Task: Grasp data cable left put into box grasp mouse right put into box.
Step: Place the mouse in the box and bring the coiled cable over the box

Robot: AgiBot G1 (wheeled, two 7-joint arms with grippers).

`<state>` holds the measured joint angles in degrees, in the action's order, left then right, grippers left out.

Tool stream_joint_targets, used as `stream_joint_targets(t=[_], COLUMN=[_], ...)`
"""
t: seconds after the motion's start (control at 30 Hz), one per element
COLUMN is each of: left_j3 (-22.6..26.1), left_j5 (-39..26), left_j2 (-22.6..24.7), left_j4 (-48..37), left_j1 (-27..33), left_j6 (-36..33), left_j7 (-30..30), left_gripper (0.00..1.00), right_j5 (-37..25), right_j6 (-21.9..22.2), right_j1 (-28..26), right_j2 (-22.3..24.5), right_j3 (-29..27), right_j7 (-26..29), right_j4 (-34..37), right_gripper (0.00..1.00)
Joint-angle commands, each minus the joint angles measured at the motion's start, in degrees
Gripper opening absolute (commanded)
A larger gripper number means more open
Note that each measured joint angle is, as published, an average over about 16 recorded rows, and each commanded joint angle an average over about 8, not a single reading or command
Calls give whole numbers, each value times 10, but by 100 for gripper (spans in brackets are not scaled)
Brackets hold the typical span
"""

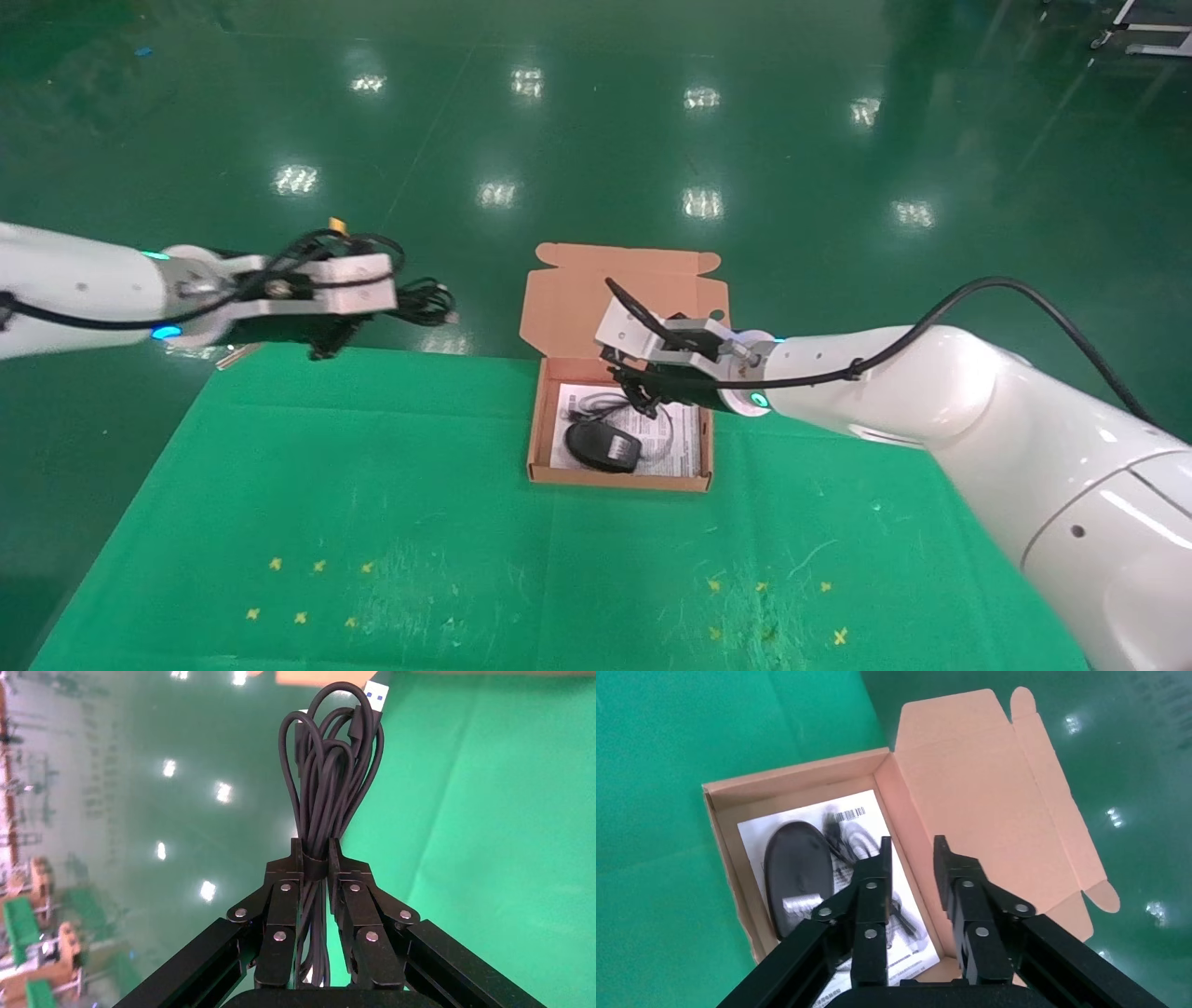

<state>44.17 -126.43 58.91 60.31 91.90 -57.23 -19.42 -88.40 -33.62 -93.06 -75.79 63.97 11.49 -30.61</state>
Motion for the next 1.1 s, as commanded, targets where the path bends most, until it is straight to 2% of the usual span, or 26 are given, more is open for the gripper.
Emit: stream_joint_targets(t=[0.03,0.27,0.6,0.83,1.1], left_j3=[2,18,25,64,134], left_j5=[3,13,75,165,256], left_j2=[6,73,178,196,198], left_j4=[-3,-63,-192,-236,-247], left_j1=[-3,-13,-29,-37,-39], left_j6=[2,39,152,195,224], left_j7=[2,49,169,231,241], left_gripper=[0,0,0,0,0], right_j5=[-2,-4,-32,-56,-73], right_j6=[-2,-2,-8,-9,-4], right_j1=[-2,-8,-16,-16,-12], right_j2=[3,54,141,201,256], right_j3=[3,0,6,12,12], right_j7=[4,3,34,73,107], right_j4=[-5,-43,-107,-157,-213], right_gripper=[100,100,100,100,100])
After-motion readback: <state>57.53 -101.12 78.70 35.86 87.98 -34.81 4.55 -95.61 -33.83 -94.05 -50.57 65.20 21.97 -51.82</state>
